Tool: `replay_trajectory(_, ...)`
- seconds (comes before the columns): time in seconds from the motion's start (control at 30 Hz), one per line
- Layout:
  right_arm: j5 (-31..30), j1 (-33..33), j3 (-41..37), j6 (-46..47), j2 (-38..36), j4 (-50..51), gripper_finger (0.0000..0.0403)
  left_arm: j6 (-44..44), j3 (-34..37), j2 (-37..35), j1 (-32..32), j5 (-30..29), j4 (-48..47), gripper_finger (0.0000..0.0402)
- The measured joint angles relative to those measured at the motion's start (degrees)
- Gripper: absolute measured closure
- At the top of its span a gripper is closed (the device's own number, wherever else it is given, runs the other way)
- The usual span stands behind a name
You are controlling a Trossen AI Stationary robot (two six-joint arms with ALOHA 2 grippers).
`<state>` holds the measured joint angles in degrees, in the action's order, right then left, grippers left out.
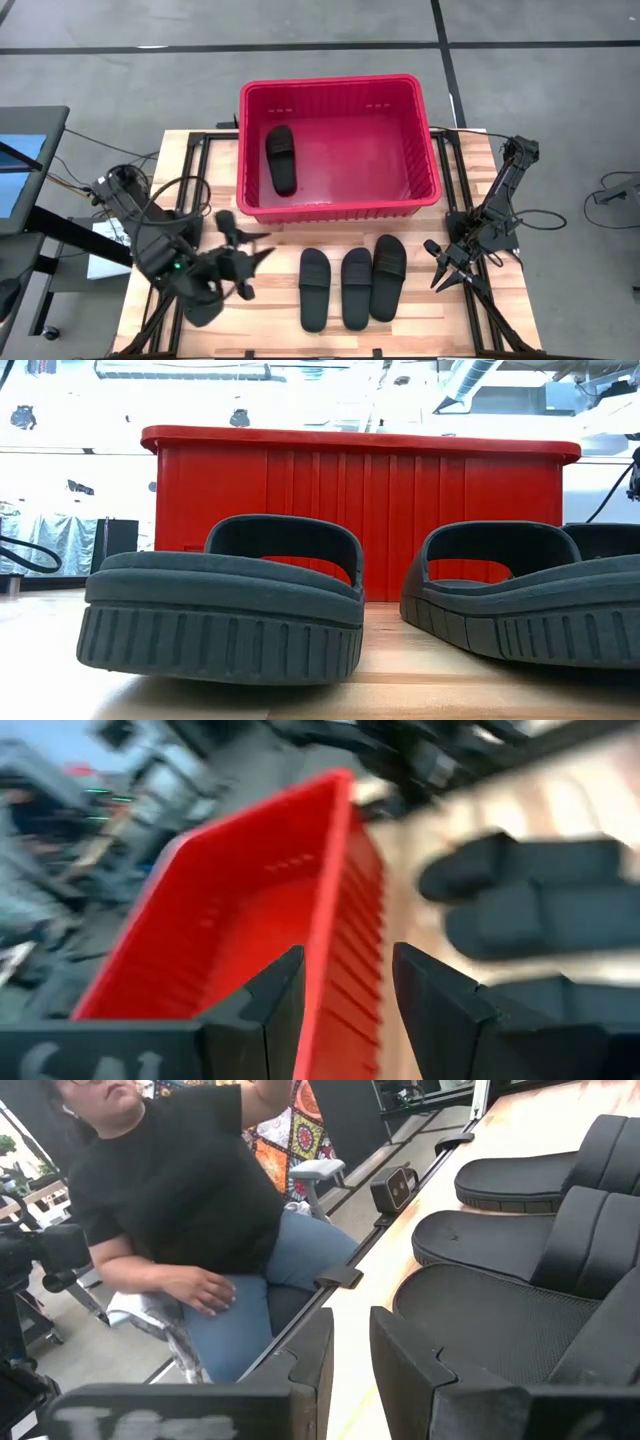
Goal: Pick and place slides into bin
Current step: Put the black slides into the red bin
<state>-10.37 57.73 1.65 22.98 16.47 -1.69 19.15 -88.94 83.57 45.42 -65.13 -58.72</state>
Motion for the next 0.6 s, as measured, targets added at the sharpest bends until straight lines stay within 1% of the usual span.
replay_trajectory(0.07, 0.0, 0.0, 0.0, 0.0, 0.0, 0.0, 0.0342, 5.0, 3.1, -3.2, 1.8, -4.2, 0.8, 0.0258)
replay_trajectory(0.13, 0.0, 0.0, 0.0, 0.0, 0.0, 0.0, 0.0342, 7.7, 6.2, -6.7, 3.4, -6.2, 3.2, 0.0258)
replay_trajectory(0.23, 0.0, 0.0, 0.0, 0.0, 0.0, 0.0, 0.0342, 7.6, 11.8, -11.6, 6.2, -6.8, 9.1, 0.0258)
replay_trajectory(0.37, 0.0, 0.0, 0.0, 0.0, 0.0, 0.0, 0.0342, 3.3, 20.1, -16.8, 8.7, -10.2, 18.8, 0.0258)
replay_trajectory(0.47, 0.0, 0.0, 0.0, 0.0, 0.0, 0.0, 0.0342, 1.0, 25.6, -20.1, 9.3, -10.2, 23.4, 0.0258)
replay_trajectory(0.6, 0.0, 0.0, 0.0, 0.0, 0.0, 0.0, 0.0342, -0.1, 30.6, -22.0, 9.3, -7.4, 27.1, 0.0258)
